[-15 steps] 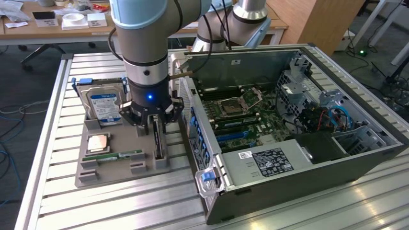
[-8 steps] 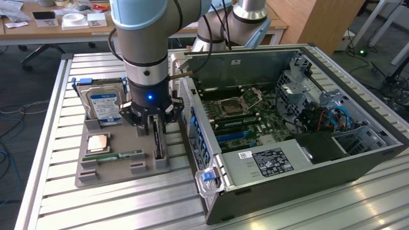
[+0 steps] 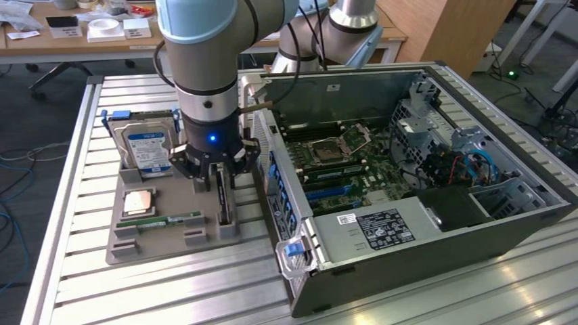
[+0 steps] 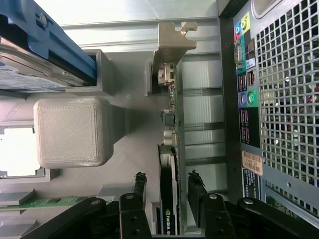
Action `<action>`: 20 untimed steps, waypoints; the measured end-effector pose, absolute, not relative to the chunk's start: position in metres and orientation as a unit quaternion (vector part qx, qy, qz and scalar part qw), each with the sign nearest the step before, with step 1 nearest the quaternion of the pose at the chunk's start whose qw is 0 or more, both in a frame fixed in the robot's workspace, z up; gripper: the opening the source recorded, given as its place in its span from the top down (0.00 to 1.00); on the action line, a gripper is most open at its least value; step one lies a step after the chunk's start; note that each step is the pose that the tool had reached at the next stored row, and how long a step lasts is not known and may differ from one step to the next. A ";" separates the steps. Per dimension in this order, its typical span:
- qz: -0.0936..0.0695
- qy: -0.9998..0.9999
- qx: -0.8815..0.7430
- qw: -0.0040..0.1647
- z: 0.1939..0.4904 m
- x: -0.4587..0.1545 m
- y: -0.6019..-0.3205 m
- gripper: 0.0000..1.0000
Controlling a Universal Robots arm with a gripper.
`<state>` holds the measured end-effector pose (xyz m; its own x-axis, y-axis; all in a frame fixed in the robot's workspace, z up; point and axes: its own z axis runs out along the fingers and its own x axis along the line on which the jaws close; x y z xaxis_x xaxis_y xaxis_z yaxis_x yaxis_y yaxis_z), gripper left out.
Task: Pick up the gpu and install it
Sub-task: 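Pick up the gpu and move the gpu toward the slot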
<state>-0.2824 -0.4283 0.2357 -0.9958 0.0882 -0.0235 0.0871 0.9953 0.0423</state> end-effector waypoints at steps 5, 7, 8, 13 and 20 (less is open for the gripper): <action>0.021 0.999 0.044 0.013 0.234 -0.282 -0.428 0.53; 0.021 0.999 0.044 0.013 0.234 -0.282 -0.427 0.53; 0.021 0.999 0.044 0.013 0.234 -0.282 -0.427 0.53; 0.021 0.999 0.044 0.013 0.233 -0.282 -0.425 0.53; 0.021 0.999 0.043 0.013 0.232 -0.282 -0.425 0.53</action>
<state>-0.2824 -0.4246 0.2317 -0.9959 0.0873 -0.0236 0.0862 0.9954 0.0424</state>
